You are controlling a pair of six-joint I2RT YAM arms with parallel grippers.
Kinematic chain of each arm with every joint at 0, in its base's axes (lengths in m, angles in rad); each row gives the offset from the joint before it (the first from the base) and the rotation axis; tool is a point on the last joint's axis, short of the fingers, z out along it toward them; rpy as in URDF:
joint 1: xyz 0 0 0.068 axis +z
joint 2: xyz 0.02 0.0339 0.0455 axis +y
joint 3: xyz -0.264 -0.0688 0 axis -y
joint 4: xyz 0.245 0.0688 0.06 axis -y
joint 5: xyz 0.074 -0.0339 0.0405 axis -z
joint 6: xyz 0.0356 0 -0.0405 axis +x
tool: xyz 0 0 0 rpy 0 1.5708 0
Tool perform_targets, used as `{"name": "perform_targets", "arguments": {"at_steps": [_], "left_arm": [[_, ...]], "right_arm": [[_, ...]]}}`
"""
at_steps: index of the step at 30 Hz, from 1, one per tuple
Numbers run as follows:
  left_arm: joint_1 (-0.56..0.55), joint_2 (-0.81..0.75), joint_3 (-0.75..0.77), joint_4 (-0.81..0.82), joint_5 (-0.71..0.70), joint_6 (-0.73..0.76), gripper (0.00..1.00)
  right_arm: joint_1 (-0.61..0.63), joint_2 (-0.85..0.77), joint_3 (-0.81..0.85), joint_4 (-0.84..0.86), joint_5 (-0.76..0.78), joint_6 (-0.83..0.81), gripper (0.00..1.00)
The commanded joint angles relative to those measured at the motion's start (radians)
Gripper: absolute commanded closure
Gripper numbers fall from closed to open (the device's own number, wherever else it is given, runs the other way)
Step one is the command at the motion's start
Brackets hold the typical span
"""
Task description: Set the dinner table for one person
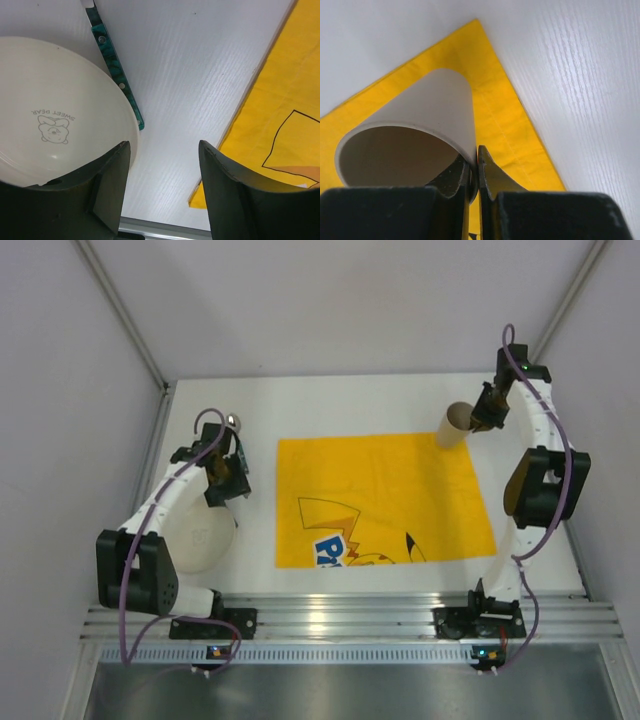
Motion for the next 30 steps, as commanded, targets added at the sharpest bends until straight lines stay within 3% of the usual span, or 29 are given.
{"name": "perform_targets", "arguments": {"at_steps": [1, 7, 10, 13, 14, 16, 17, 18, 25, 30], "left_arm": [[0.0, -0.03, -0.022, -0.001, -0.001, 0.002, 0.38], [0.0, -0.04, -0.044, -0.01, -0.012, -0.006, 0.39], [0.0, -0.036, -0.054, -0.004, -0.015, -0.01, 0.4], [0.001, -0.028, -0.065, 0.004, -0.018, -0.015, 0.41], [0.001, -0.025, -0.068, 0.007, -0.021, -0.015, 0.41], [0.001, -0.01, -0.077, 0.015, -0.026, -0.015, 0.43], [0.001, -0.005, -0.08, 0.019, -0.03, -0.013, 0.43], [0.001, 0.006, -0.084, 0.021, -0.035, -0.012, 0.44], [0.007, 0.052, -0.097, 0.03, -0.078, -0.019, 0.55], [0.015, 0.113, -0.113, 0.073, -0.089, -0.022, 0.55]], "right_arm": [[0.005, 0.043, 0.066, -0.018, 0.047, -0.014, 1.0], [0.02, 0.057, -0.04, 0.023, 0.059, 0.004, 0.97], [0.036, 0.046, -0.069, 0.029, 0.077, -0.002, 0.81], [0.046, 0.026, -0.066, 0.029, 0.079, -0.008, 0.56], [0.052, 0.023, -0.06, 0.02, 0.085, -0.009, 0.4], [0.06, 0.002, -0.033, 0.008, 0.084, -0.009, 0.31], [0.066, -0.006, -0.022, -0.004, 0.081, -0.006, 0.18], [0.069, -0.023, -0.01, -0.014, 0.075, 0.0, 0.15], [0.092, -0.11, 0.127, -0.103, 0.064, 0.017, 0.07], [0.091, -0.199, 0.126, -0.142, 0.07, 0.008, 0.05]]}}
